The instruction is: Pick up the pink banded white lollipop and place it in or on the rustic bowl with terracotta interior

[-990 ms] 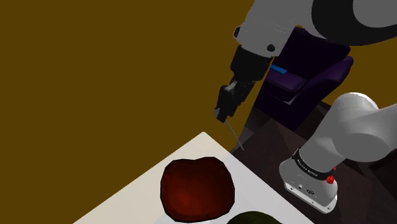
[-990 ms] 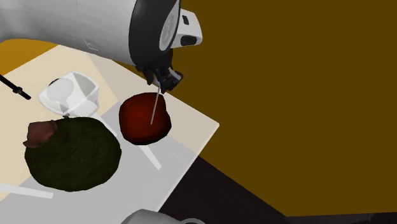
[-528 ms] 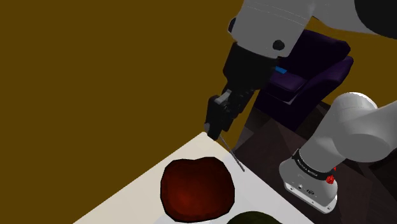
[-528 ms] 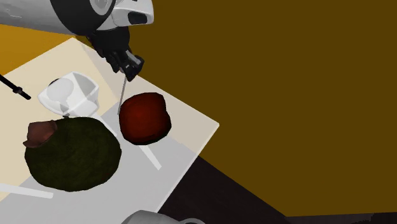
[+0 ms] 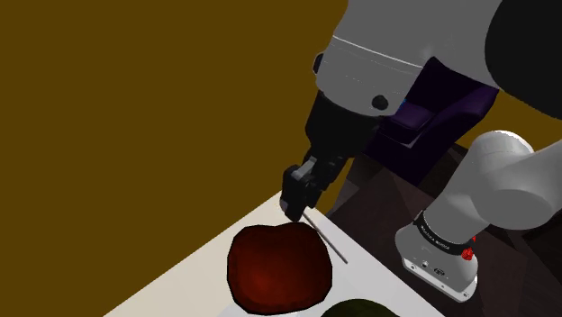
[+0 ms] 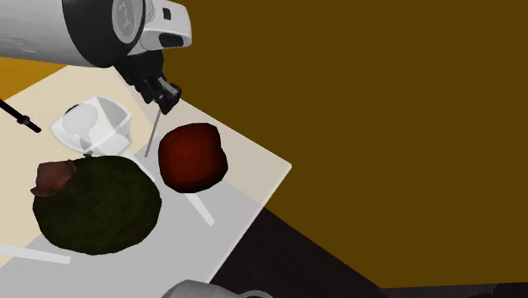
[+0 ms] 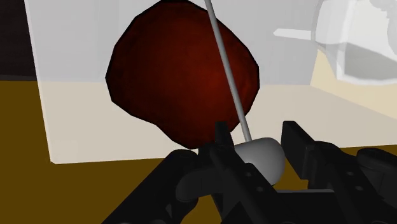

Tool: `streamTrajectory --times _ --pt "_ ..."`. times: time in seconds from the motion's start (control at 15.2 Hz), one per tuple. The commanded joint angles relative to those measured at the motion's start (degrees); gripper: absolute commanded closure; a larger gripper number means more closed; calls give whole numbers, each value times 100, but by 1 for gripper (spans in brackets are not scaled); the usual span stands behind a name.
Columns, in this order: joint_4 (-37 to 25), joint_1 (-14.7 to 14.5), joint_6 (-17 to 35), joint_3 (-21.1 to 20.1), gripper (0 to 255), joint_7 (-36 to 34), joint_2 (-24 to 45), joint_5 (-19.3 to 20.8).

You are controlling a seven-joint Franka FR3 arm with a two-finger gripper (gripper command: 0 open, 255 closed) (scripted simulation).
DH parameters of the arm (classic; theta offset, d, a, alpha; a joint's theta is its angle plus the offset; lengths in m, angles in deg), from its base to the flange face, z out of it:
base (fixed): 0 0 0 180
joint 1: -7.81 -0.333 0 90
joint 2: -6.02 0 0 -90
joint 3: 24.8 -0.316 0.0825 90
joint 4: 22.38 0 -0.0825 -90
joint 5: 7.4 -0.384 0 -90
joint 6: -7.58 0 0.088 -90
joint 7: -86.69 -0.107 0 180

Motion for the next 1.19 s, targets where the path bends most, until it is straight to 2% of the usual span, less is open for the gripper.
streamTrajectory --times 0.0,0.59,0.66,0.73,1.12 --pt "127 -9 161 -61 255 30 31 -47" --pt "653 -44 887 -343 255 165 231 -266" --pt "610 -44 817 -319 255 149 207 -248" --pt "610 -44 817 -319 0 149 207 -248" --pt "620 402 1893 -695 0 940 1626 80"
